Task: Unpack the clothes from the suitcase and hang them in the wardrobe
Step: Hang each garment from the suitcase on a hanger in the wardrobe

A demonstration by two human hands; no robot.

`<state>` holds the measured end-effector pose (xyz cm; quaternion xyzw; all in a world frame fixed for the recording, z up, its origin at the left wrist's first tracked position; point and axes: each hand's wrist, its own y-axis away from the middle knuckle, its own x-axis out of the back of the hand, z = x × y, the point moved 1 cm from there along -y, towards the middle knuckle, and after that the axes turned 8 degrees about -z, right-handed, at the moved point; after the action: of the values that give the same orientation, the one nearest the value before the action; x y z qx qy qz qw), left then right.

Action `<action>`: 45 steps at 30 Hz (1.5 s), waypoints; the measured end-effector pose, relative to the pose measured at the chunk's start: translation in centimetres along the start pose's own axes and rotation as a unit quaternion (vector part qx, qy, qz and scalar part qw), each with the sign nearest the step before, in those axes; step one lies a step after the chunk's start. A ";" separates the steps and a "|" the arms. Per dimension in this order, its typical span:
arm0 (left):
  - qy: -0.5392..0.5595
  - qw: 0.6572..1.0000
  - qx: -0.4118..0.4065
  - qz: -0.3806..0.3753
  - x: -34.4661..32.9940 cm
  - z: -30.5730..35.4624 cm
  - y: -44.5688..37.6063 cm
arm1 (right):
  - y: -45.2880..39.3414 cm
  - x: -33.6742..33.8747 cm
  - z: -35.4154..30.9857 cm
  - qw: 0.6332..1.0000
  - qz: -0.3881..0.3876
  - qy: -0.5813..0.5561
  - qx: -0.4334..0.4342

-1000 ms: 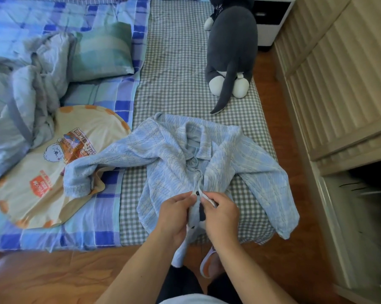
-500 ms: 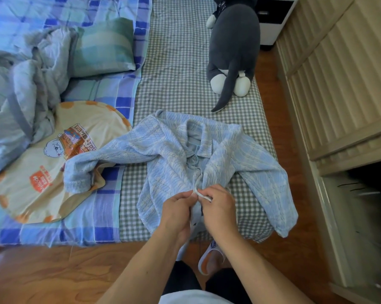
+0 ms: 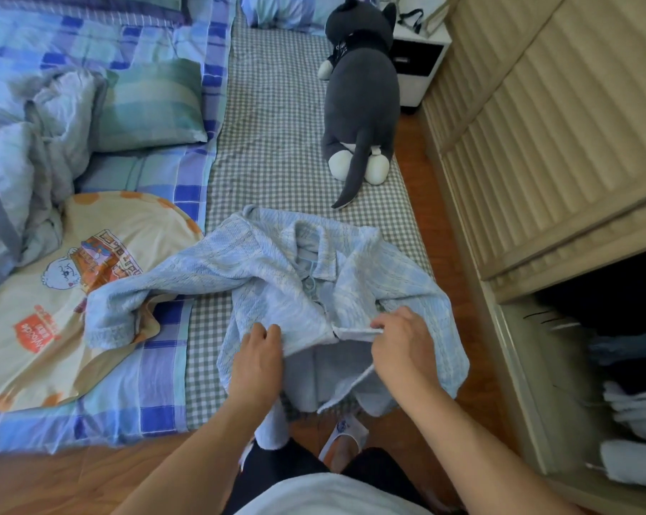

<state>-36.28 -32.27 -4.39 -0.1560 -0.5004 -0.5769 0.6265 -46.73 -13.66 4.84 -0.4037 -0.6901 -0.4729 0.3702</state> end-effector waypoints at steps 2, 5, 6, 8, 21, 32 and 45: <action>0.043 0.999 0.020 -0.023 0.8 -1.4 0.7 | -1.0 1.7 1.0 0.999 0.033 0.039 -0.007; 0.089 0.996 0.006 -0.001 2.8 -3.0 3.3 | -1.0 3.2 2.9 0.997 0.039 0.056 -0.037; 0.110 0.994 0.003 0.027 3.4 -3.4 4.1 | -0.7 3.4 3.5 0.997 0.026 0.044 -0.050; 0.137 0.990 0.017 0.040 5.2 -4.0 5.0 | 0.3 3.4 3.8 0.998 -0.036 0.023 -0.053; 0.519 0.831 0.115 -0.165 10.1 -0.7 5.5 | 4.2 0.7 -3.1 0.926 -0.112 -0.359 0.024; 0.571 0.794 0.112 -0.175 8.0 2.2 6.4 | 6.7 -3.9 -6.6 0.980 0.018 -0.156 0.122; 0.527 0.830 0.139 -0.119 7.6 4.9 7.4 | 6.8 -3.2 -7.1 0.981 0.026 -0.154 0.117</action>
<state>-33.24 -30.72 6.80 0.3219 -0.1837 -0.5659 0.7365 -38.34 -19.49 6.35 -0.4435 -0.7787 -0.3116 0.3159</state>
